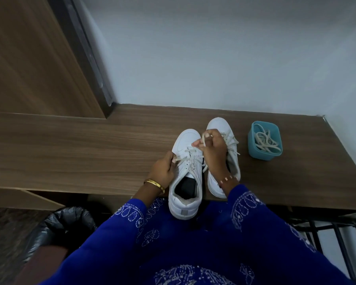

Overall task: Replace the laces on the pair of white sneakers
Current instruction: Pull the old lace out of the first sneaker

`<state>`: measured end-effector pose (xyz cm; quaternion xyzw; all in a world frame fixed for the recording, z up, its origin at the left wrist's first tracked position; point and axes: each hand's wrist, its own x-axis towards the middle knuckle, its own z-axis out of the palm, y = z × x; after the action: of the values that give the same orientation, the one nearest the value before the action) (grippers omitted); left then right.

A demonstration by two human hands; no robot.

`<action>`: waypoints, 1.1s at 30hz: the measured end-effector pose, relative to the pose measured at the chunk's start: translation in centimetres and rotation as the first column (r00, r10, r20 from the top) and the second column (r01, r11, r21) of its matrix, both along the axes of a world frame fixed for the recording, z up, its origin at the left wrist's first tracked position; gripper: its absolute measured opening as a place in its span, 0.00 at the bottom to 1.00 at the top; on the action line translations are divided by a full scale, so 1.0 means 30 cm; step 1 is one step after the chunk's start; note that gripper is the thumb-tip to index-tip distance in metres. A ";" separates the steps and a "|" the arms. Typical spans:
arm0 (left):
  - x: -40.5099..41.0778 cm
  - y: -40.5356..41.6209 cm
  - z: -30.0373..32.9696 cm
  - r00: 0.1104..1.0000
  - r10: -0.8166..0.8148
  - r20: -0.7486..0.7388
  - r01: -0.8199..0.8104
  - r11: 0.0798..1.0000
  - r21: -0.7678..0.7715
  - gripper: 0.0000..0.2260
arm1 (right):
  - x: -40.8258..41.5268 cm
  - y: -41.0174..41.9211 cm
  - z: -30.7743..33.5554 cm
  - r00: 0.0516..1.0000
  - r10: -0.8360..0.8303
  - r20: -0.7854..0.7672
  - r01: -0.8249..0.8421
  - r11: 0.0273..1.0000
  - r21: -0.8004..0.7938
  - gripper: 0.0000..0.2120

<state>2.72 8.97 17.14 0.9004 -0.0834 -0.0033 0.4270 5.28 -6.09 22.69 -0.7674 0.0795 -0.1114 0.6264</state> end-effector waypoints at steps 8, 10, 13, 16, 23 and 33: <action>0.030 -0.029 -0.008 0.914 0.163 -0.370 -0.335 0.820 -0.465 0.13 | 0.008 -0.038 -0.012 0.999 0.013 0.035 0.011 0.795 -0.606 0.11; 0.036 -0.032 0.002 0.856 0.168 -0.489 -0.452 0.702 -0.550 0.14 | -0.052 -0.028 -0.030 0.986 0.093 0.136 0.041 0.662 -0.749 0.09; 0.046 -0.018 0.020 0.791 0.094 -0.605 -0.569 0.476 -0.670 0.13 | -0.120 -0.007 -0.043 0.971 0.223 -0.081 -0.210 0.651 -0.729 0.12; 0.045 0.009 0.047 0.720 -0.063 -0.691 -0.668 0.207 -0.715 0.13 | -0.134 -0.002 -0.045 0.956 0.232 -0.180 -0.290 0.645 -0.707 0.13; 0.057 0.045 0.068 0.578 -0.020 -0.816 -0.815 -0.060 -0.577 0.15 | -0.146 -0.001 -0.007 0.905 0.296 -0.307 -0.424 0.548 -0.721 0.13; 0.081 -0.027 0.111 0.995 0.004 0.097 -0.022 0.982 0.189 0.14 | -0.128 -0.018 -0.017 0.868 0.352 -0.350 -0.494 0.544 -0.678 0.15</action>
<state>5.16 8.14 20.46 0.9366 -0.0972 0.0347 0.3348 1.43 -6.63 22.19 -0.9578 -0.1077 0.0876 0.2517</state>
